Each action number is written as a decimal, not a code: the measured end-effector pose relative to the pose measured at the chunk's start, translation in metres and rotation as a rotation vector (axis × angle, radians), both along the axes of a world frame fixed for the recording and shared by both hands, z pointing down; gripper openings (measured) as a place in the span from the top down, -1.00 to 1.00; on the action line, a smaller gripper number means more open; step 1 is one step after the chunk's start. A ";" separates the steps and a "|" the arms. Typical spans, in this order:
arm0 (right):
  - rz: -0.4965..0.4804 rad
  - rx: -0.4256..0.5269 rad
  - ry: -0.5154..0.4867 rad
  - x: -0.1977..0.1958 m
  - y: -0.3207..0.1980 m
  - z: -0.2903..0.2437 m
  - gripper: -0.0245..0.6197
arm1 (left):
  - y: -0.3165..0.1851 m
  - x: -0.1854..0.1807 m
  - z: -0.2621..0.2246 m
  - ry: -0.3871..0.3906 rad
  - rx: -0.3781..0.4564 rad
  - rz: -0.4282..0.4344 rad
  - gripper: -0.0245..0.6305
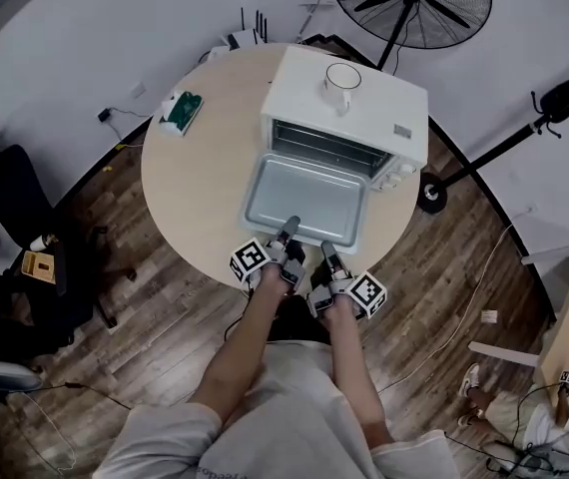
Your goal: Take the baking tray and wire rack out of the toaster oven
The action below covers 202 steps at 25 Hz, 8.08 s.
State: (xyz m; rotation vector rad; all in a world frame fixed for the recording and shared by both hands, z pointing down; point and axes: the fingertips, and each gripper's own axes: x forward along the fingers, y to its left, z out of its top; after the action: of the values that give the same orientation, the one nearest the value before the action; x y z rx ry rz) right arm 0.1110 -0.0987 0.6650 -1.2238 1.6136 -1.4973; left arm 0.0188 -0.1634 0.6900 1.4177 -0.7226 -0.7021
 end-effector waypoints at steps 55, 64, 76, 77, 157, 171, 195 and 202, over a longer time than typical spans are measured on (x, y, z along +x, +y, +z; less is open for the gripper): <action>-0.884 0.069 0.403 -0.229 0.020 0.005 0.80 | 0.071 -0.364 0.083 -0.212 -0.070 -0.057 0.52; -0.923 0.119 0.472 -0.232 0.022 -0.004 0.80 | 0.065 -0.368 0.117 -0.551 -0.277 0.315 0.57; -0.900 0.099 0.457 -0.210 0.017 -0.003 0.80 | 0.025 -0.412 0.134 -1.051 -0.407 0.234 0.21; -0.894 0.099 0.462 -0.207 0.015 -0.002 0.80 | 0.022 -0.416 0.133 -1.098 -0.409 0.223 0.18; -0.170 0.037 0.527 0.108 -0.042 -0.022 0.80 | -0.252 0.074 -0.054 -0.083 0.125 -0.207 0.49; -0.212 0.041 0.520 0.101 -0.058 -0.020 0.80 | -0.263 0.071 -0.052 -0.065 0.127 -0.217 0.67; -0.186 0.045 0.498 0.084 -0.047 -0.024 0.80 | -0.225 0.060 -0.053 -0.030 0.090 -0.199 0.75; -0.147 0.037 0.477 0.082 -0.041 -0.026 0.80 | -0.205 0.058 -0.053 -0.045 0.099 -0.175 0.75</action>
State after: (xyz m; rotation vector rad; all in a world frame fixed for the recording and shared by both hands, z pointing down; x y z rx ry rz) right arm 0.1932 -0.1399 0.6390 -1.5538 2.0662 -1.3156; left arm 0.0769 -0.3688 0.6370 1.4763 -0.8639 -0.8543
